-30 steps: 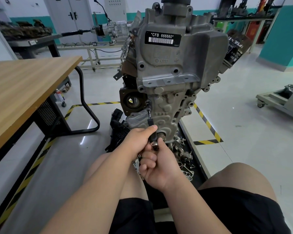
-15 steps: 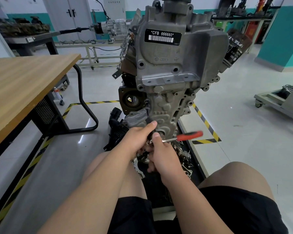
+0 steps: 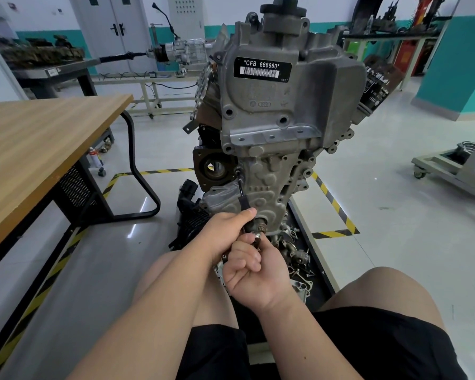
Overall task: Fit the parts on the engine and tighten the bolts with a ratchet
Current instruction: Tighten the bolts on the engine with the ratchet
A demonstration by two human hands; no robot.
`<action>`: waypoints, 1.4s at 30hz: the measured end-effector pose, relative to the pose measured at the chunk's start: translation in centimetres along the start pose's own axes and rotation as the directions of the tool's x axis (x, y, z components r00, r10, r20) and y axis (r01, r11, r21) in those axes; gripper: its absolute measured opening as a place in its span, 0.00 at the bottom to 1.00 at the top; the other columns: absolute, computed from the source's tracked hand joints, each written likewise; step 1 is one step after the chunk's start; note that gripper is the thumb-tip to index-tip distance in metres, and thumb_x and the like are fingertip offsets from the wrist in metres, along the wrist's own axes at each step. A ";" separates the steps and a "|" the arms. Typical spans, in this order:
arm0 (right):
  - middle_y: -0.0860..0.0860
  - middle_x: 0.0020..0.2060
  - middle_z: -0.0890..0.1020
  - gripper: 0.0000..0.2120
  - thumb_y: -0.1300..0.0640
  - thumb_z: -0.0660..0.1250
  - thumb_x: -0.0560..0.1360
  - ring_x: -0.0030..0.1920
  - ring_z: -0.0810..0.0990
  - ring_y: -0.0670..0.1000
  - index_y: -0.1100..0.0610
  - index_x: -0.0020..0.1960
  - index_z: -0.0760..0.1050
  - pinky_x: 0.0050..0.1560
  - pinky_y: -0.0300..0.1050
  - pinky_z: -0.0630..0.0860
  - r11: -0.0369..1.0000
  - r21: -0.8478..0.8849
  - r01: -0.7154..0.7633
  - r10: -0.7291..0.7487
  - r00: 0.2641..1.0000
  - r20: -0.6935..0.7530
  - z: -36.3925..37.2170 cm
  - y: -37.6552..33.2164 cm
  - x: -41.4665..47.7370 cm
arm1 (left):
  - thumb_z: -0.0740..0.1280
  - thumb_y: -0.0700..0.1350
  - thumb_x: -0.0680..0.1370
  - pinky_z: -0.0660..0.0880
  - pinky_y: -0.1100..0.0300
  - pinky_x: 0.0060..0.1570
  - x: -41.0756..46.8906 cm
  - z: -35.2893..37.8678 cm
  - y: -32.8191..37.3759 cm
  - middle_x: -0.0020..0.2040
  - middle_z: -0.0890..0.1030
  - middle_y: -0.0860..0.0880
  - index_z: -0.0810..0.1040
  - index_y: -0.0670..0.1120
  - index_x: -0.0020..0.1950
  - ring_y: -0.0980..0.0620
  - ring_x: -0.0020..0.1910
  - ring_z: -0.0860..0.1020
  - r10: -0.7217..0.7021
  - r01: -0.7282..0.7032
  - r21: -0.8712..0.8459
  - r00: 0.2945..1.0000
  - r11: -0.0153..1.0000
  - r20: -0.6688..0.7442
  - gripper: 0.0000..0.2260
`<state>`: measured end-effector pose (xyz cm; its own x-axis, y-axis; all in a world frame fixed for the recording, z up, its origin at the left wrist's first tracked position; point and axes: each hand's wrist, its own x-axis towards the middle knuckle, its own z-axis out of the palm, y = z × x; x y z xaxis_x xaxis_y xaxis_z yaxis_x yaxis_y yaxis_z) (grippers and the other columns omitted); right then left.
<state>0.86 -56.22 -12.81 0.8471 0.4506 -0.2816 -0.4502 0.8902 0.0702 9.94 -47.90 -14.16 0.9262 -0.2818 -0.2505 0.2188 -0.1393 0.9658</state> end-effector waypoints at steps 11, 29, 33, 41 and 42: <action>0.48 0.24 0.76 0.25 0.37 0.56 0.79 0.26 0.75 0.52 0.55 0.34 0.73 0.34 0.50 0.75 -0.057 -0.997 -0.042 -0.739 0.673 0.014 -0.1 -0.3 0.1 | 0.72 0.61 0.68 0.61 0.64 0.23 -0.1 -0.2 0.2 0.28 0.72 0.46 0.73 0.49 0.29 0.52 0.22 0.66 0.029 -0.022 0.090 0.996 0.996 -0.080 0.18; 0.47 0.18 0.64 0.27 0.40 0.52 0.80 0.15 0.61 0.46 0.57 0.33 0.71 0.24 0.36 0.69 0.999 0.030 -0.017 0.017 1.000 -0.002 0.5 -0.2 -0.2 | 0.65 0.62 0.76 0.77 0.59 0.42 -0.6 0.0 0.6 0.28 0.80 0.53 0.85 0.49 0.36 0.56 0.29 0.78 -0.066 0.066 0.025 0.998 0.998 0.016 0.20; 0.47 0.17 0.63 0.26 0.41 0.53 0.80 0.19 0.55 0.42 0.58 0.32 0.70 0.23 0.36 0.69 0.999 0.032 -0.034 0.034 0.999 0.022 0.6 0.2 0.1 | 0.67 0.59 0.76 0.74 0.62 0.38 -0.4 -0.2 0.3 0.27 0.80 0.52 0.84 0.48 0.32 0.58 0.27 0.78 -0.059 0.060 -0.028 0.998 0.998 0.027 0.19; 0.48 0.19 0.63 0.27 0.36 0.55 0.80 0.18 0.61 0.48 0.56 0.34 0.71 0.24 0.38 0.69 0.726 -0.678 0.115 -0.408 0.866 -0.290 0.3 0.6 0.8 | 0.68 0.66 0.66 0.64 0.65 0.24 -0.6 -0.3 0.3 0.22 0.72 0.51 0.79 0.52 0.27 0.54 0.20 0.69 -0.014 0.019 0.073 0.997 0.997 -0.070 0.18; 0.49 0.19 0.66 0.28 0.37 0.54 0.80 0.19 0.65 0.49 0.57 0.34 0.72 0.28 0.42 0.72 0.530 -0.844 0.082 -0.528 0.811 -0.253 0.1 0.6 0.8 | 0.69 0.65 0.66 0.64 0.64 0.24 -0.4 -0.3 0.2 0.23 0.73 0.51 0.78 0.52 0.26 0.54 0.20 0.69 -0.006 0.014 0.091 0.996 0.996 -0.083 0.18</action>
<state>1.30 -55.35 -12.89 0.8530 -0.1215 -0.5075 -0.4075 0.4524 -0.7933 9.67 -47.56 -13.80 0.9471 -0.2008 -0.2502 0.2029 -0.2292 0.9520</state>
